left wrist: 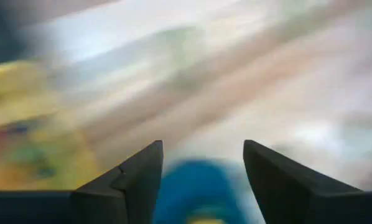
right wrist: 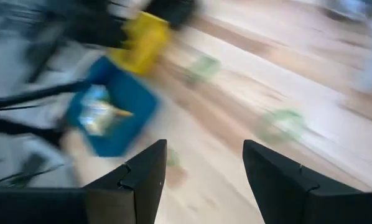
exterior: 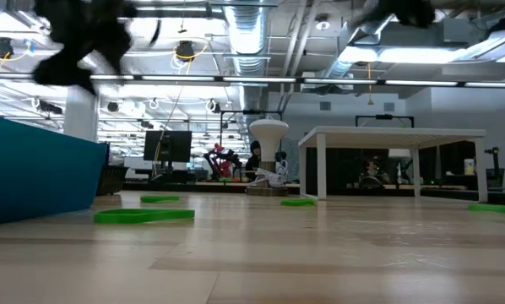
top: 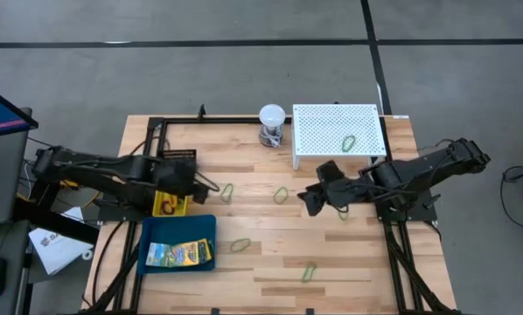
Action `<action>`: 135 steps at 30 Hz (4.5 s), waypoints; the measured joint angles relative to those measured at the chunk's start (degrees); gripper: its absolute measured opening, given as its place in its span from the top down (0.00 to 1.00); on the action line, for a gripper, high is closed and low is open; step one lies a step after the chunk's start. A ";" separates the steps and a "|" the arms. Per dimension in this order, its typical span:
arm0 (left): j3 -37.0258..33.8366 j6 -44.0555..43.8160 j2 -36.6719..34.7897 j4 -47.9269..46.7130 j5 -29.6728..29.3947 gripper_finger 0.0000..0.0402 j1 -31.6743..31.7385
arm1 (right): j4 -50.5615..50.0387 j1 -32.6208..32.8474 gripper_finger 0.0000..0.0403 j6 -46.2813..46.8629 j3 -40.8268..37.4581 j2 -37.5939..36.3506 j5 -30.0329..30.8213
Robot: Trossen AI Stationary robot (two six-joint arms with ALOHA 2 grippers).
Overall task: Pick & Place Office Desk Supplies
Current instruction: Put the rubber band from the shelf into the black bin
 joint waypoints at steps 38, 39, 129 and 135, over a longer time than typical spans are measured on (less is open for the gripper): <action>6.56 26.77 24.35 96.18 -15.59 0.55 -9.11 | -27.56 -50.43 0.75 -12.81 2.60 0.15 -9.64; 6.56 26.77 24.35 96.25 -15.59 0.55 -9.11 | -27.49 -50.80 0.75 -13.04 2.60 0.17 -9.90; 14.23 20.20 24.35 73.98 -19.92 0.47 -20.49 | 43.18 23.31 1.00 -11.35 -5.09 -15.11 1.64; 22.34 25.57 26.09 74.14 -15.19 0.44 -15.37 | 50.02 22.02 1.00 -11.48 -5.15 -10.01 -1.80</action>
